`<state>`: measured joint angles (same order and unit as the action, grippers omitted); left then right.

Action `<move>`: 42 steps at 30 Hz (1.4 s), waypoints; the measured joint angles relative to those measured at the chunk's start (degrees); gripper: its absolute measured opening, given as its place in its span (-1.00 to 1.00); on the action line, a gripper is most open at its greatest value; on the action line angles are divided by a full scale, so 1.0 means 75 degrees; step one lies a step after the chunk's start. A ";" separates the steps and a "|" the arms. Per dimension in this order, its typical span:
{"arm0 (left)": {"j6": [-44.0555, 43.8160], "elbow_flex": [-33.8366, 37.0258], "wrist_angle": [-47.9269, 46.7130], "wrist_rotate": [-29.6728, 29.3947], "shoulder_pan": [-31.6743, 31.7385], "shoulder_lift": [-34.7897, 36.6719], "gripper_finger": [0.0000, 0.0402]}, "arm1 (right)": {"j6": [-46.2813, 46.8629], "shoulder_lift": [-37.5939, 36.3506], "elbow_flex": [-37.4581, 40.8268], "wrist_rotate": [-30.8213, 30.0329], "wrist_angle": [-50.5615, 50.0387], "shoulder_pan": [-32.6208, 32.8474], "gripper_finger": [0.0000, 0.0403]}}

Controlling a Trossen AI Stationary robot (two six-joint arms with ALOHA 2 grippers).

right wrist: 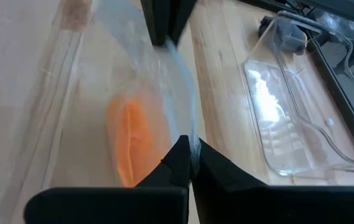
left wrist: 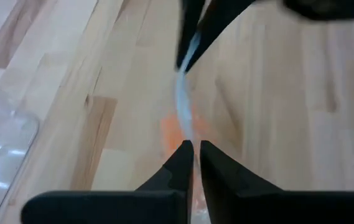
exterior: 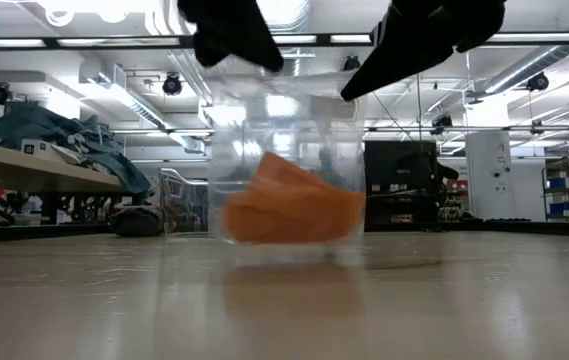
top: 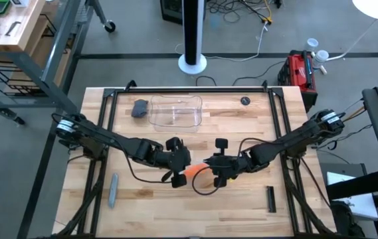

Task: Roll bandage
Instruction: Put the zip bag into the transparent bin

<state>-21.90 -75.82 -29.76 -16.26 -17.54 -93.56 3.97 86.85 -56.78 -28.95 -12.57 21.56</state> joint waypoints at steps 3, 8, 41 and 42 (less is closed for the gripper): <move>0.0192 -0.0075 0.0082 -0.0010 -0.0006 0.0235 -0.80 | -0.0006 0.0005 0.0004 -0.0003 0.0041 -0.0003 -1.00; 0.0262 -0.0063 0.0454 -0.0159 0.0006 0.0373 -0.69 | -0.0009 0.0005 0.0003 -0.0029 0.0171 -0.0003 -1.00; 0.2037 0.0137 0.1772 -0.0761 0.0239 -0.0830 -0.99 | -0.0002 0.0024 -0.0016 -0.0140 0.0186 -0.0014 -1.00; 0.1997 0.0129 0.1707 -0.0764 0.0239 -0.0821 -0.99 | 0.0006 0.0028 -0.0016 -0.0140 0.0197 -0.0018 -1.00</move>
<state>-6.93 -74.85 -16.95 -21.98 -15.75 -99.72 4.01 87.07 -56.90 -30.00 -11.10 21.43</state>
